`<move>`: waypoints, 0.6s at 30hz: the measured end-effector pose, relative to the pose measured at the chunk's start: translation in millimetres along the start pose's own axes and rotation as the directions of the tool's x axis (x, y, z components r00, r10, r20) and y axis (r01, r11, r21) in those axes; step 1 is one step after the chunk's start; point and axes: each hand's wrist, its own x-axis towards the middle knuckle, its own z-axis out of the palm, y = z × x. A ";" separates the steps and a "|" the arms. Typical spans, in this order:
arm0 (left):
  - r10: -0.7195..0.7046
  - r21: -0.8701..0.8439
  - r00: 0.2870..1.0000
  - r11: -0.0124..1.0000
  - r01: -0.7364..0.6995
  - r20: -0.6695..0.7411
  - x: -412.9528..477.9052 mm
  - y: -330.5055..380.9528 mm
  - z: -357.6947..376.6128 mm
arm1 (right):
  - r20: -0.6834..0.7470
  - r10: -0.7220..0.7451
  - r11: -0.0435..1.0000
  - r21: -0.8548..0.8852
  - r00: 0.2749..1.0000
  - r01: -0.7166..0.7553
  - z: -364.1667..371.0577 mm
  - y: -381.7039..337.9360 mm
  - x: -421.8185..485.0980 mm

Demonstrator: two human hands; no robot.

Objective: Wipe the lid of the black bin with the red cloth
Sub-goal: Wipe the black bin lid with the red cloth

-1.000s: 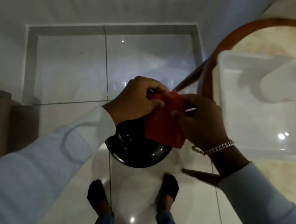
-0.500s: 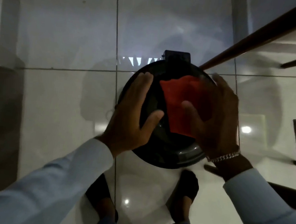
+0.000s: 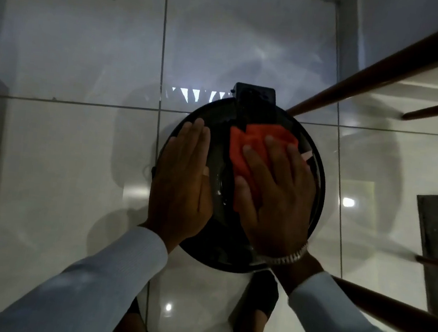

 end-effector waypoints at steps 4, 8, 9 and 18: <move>-0.005 -0.033 0.999 0.999 0.004 -0.044 -0.4 -0.3 0.4 | -0.029 0.137 0.988 0.080 0.990 -0.134 -4.8 9.6 8.3; -0.016 -0.080 0.996 0.997 0.009 -0.086 -0.2 -3.2 2.7 | 0.021 0.113 0.992 0.048 0.993 -0.114 4.1 -22.8 18.8; -0.014 -0.089 0.996 0.996 0.006 -0.093 -0.1 -3.8 3.1 | 0.049 0.037 0.998 0.057 0.998 -0.039 5.5 -28.1 5.5; -0.015 -0.084 0.995 0.996 0.006 -0.099 -0.2 -3.4 2.3 | -0.027 0.100 0.995 0.005 0.995 -0.100 2.9 -17.8 -18.4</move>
